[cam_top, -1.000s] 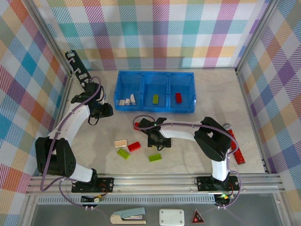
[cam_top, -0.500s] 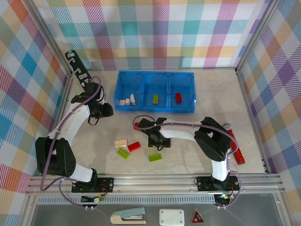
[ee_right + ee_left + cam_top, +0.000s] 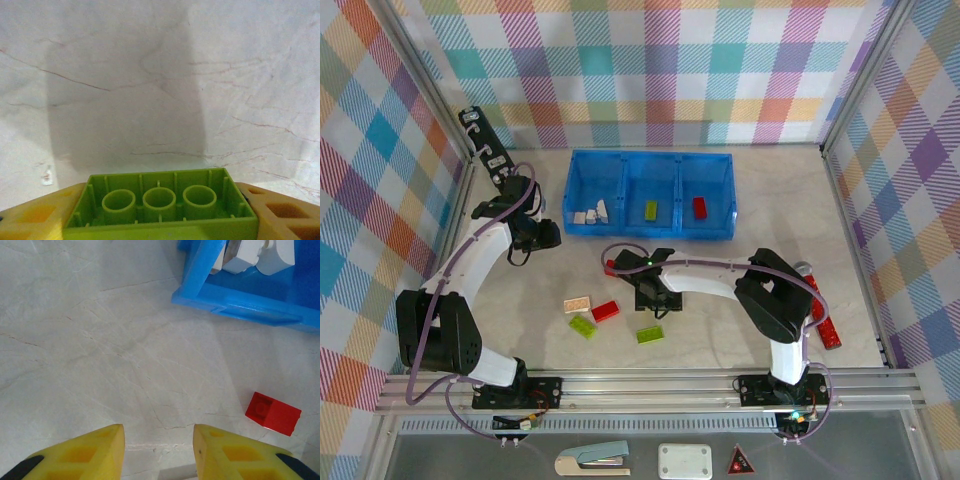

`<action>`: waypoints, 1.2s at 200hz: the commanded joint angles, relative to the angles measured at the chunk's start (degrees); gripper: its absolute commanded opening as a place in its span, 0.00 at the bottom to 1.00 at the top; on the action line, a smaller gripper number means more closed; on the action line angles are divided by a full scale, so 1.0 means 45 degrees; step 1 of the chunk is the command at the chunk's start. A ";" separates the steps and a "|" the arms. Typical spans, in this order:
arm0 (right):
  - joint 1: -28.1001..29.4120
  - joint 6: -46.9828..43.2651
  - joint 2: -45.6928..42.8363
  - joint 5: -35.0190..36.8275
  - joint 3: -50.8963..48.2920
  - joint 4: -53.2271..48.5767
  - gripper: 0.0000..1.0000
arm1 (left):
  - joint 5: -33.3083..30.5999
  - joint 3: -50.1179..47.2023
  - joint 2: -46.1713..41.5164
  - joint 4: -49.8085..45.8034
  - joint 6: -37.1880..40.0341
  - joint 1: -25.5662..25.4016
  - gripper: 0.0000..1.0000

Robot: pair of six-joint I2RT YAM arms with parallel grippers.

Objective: Sort the legos into containers by color
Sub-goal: Pick up the lego from the bottom-center of the table, then place the lego in the container.

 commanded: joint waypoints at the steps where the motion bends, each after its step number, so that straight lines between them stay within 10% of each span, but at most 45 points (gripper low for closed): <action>1: 0.0048 -0.0514 -0.0370 0.0255 0.0785 -0.0439 0.60 | 0.0017 -0.0220 0.0091 0.0048 0.0147 0.0139 0.41; 240: -0.3532 -0.4682 0.3259 0.0255 0.9429 -0.2642 0.59 | -0.0071 -0.0275 -0.0111 0.0062 0.0173 0.0135 0.41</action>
